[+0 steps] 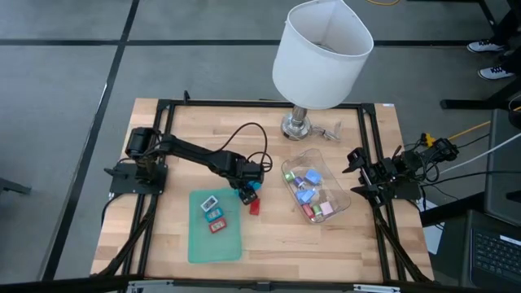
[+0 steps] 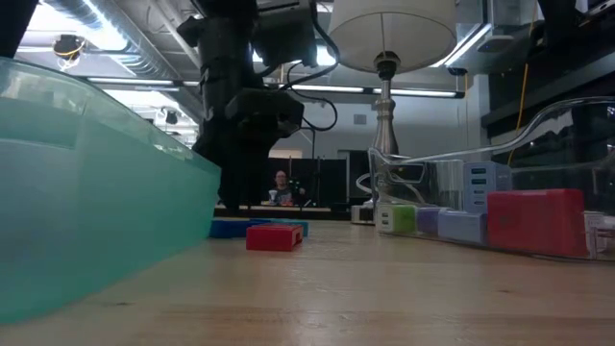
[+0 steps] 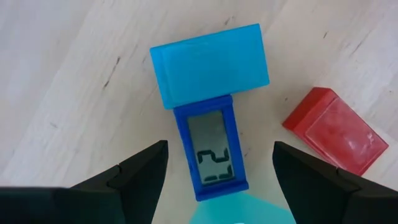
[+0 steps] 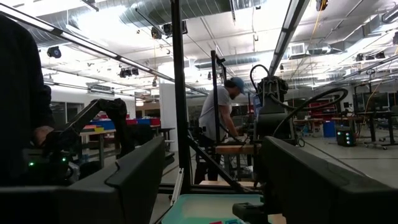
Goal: Pick & Place Office items
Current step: Put the blue digital clock into the green bin
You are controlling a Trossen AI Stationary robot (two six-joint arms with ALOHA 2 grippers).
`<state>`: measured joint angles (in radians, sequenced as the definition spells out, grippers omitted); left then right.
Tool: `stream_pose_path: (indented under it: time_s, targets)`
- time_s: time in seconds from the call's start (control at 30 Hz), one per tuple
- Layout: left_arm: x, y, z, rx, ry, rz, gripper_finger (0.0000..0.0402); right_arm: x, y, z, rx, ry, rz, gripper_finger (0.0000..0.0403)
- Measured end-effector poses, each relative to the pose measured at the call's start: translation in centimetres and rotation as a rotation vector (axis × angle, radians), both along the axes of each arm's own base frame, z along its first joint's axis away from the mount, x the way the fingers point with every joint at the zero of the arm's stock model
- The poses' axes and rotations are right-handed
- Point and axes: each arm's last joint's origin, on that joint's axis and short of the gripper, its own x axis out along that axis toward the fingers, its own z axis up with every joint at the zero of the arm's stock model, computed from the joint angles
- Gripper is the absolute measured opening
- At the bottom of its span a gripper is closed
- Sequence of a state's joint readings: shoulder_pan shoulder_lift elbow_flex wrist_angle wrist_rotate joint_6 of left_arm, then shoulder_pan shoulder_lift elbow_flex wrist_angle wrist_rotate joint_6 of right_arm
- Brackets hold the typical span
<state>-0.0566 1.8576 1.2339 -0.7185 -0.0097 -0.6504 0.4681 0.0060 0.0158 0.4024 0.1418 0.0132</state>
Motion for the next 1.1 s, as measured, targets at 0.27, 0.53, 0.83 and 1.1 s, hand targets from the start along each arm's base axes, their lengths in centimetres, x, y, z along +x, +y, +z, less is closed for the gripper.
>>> stream_pose_path:
  time_s: [0.27, 0.53, 0.83, 1.1]
  targets:
    - [0.1, 0.4, 0.0, -0.018, -0.003, 0.007, 0.0316, 0.0, 0.0, 0.0, 0.0, 0.0, 0.0, 0.0279]
    - [0.2, 0.8, -0.9, 0.023, 0.03, 0.026, 0.0328, 0.0, 0.0, 0.0, 0.0, 0.0, 0.0, 0.0279]
    - [0.5, 0.6, -3.9, -0.005, 0.135, 0.035, 0.0327, 0.0, 0.0, 0.0, 0.0, 0.0, 0.0, 0.0279]
    - [0.4, 1.1, -4.1, -0.035, 0.156, 0.027, 0.0231, 0.0, 0.0, 0.0, 0.0, 0.0, 0.0, 0.0279]
